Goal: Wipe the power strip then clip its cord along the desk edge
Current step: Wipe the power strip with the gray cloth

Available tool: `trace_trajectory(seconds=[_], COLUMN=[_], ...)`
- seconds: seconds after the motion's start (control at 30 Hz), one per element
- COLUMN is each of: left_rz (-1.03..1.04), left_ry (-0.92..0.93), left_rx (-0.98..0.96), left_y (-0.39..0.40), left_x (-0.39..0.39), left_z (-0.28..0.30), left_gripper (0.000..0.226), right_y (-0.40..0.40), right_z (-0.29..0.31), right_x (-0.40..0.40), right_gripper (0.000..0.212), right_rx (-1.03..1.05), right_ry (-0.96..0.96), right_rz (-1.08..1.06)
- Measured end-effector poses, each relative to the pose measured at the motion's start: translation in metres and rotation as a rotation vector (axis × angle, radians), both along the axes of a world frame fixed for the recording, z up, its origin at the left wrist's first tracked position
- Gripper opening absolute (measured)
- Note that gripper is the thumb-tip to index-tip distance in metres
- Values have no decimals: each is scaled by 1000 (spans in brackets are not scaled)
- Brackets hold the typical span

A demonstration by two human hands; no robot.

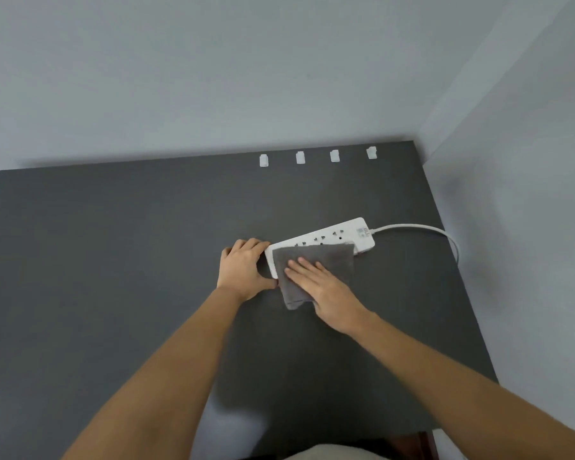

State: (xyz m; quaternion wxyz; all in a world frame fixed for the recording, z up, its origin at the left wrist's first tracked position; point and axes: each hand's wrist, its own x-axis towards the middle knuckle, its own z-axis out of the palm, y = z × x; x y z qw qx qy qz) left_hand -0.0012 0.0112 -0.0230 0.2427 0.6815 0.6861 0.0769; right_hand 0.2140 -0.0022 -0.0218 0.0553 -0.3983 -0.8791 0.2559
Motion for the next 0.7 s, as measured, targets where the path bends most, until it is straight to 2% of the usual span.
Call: trace_trajectory(seconds=[0.07, 0.13, 0.3, 0.4, 0.47, 0.53, 0.57, 0.6, 0.67, 0.7], left_rz=[6, 13, -7, -6, -2, -3, -1, 2, 7, 8], left_ry=[-7, -13, -1, -8, -8, 1, 2, 3, 5, 7], left_rx=[5, 5, 4, 10, 6, 4, 2, -1, 6, 11], left_y=[0, -1, 0, 0, 0, 0, 0, 0, 0, 0], left_x=[2, 3, 2, 1, 2, 3, 3, 3, 3, 3], left_z=[0, 1, 3, 2, 2, 2, 2, 3, 3, 3], left_gripper=[78, 78, 78, 78, 78, 79, 79, 79, 78, 78], right_y=[13, 14, 8, 36, 52, 52, 48, 42, 23, 17], right_z=[-2, 0, 12, 33, 45, 47, 47, 44, 27, 20], right_x=[24, 24, 8, 43, 62, 58, 45, 29, 4, 2], right_gripper=[73, 74, 64, 54, 54, 62, 69, 74, 78, 77], right_rx=[95, 82, -37, -180, -84, 81, 95, 57, -38, -61], right_ry=[-36, -49, -21, -140, -149, -43, 3, 21, -43, -70], right_rz=[-162, -279, -62, 47, -194, -516, -542, -454, -103, 7])
